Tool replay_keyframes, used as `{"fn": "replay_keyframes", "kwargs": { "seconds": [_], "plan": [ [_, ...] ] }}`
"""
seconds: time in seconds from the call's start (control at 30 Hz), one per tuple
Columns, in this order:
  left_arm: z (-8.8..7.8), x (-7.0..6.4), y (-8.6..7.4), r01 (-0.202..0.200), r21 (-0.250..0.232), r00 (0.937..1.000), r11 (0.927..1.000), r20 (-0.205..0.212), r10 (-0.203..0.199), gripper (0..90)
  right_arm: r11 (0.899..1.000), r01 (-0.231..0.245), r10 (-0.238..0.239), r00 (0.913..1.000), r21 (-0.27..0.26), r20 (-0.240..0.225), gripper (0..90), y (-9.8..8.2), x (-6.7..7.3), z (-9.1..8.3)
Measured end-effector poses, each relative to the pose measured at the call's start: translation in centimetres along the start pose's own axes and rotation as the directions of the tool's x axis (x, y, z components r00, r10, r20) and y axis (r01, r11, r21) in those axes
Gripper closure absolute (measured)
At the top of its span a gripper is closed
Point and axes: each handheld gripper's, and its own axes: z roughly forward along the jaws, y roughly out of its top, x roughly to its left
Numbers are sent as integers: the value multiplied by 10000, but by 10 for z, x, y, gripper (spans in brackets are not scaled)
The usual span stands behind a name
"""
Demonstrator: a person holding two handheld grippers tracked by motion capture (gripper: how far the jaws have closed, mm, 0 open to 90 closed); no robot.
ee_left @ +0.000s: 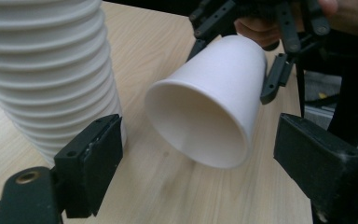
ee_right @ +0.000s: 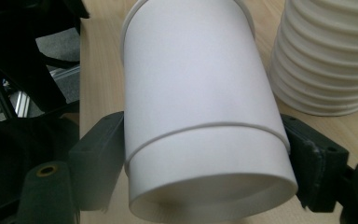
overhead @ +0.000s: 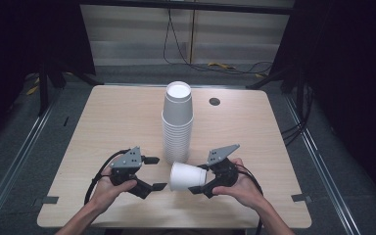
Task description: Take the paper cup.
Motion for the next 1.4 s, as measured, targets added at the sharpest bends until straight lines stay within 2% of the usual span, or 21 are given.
{"fn": "replay_keyframes", "kwargs": {
  "seconds": [0.1,0.27,0.37,0.43,0.67,0.7,0.8,0.93,1.2,1.4],
  "plan": [
    [-2,3,-2,241,-195,9997,9995,-62,-242,156,9997,-93,91,9999,-241,-72,220,-5,0,2],
    [-2,1,-2,177,-338,9998,9993,-36,-179,155,9976,-236,229,9997,-655,-110,220,-10,-1,4],
    [-2,-3,0,96,-501,9999,9987,-77,-100,155,9916,-249,218,9994,-1266,-255,219,-12,-2,3],
    [-3,-4,1,111,-630,9999,9980,-87,-117,155,9894,-227,201,9996,-1432,-197,219,-13,-2,3],
    [-9,-3,3,233,-1079,9996,9939,-118,-247,155,9796,-258,176,9989,-1991,-430,218,-14,-1,7],
    [-9,-3,4,344,-1166,9993,9926,-110,-359,155,9778,-237,155,9990,-2080,-411,218,-14,-1,7],
    [-10,-3,4,307,-1205,9995,9922,-74,-318,155,9736,-227,138,9991,-2273,-406,219,-14,0,8],
    [-9,-5,4,300,-1299,9995,9911,-39,-308,156,9627,-384,216,9976,-2677,-655,220,-15,1,8],
    [-7,-6,4,379,-1397,9990,9895,282,-343,155,9487,-546,282,9957,-3115,-886,219,-16,1,9],
    [0,-10,2,390,-1178,9980,9923,543,-327,155,9353,-621,237,9933,-3484,-1134,220,-15,4,8]
  ]
}}
